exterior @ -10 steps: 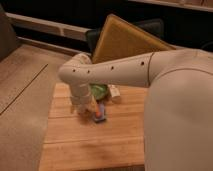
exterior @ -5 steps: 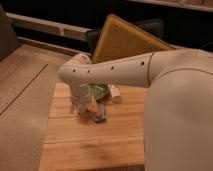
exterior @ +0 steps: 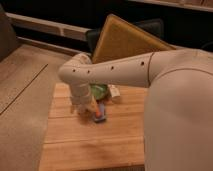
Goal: Drag the pepper across the table
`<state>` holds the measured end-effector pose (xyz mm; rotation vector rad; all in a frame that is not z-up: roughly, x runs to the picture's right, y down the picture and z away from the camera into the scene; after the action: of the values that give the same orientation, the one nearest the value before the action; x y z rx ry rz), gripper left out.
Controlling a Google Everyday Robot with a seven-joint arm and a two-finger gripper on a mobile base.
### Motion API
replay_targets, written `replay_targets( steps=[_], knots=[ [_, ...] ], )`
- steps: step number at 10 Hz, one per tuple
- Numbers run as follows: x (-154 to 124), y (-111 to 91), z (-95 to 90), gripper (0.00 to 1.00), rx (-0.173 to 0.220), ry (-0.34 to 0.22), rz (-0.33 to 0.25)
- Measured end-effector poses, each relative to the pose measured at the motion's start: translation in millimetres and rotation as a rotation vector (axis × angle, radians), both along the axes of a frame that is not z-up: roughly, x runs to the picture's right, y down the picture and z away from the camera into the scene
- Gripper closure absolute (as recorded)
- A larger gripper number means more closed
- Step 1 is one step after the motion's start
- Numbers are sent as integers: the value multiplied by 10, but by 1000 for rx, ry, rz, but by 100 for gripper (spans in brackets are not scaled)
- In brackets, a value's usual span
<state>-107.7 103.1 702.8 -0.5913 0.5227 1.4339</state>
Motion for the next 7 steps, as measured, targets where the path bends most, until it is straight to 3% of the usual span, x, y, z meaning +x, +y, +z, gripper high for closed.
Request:
replay_targets(
  steps=[5,7],
  knots=[
    [-5,-7,0,35,2,0,-2],
    [53,-118,74,35,19,-4,-14]
  ],
)
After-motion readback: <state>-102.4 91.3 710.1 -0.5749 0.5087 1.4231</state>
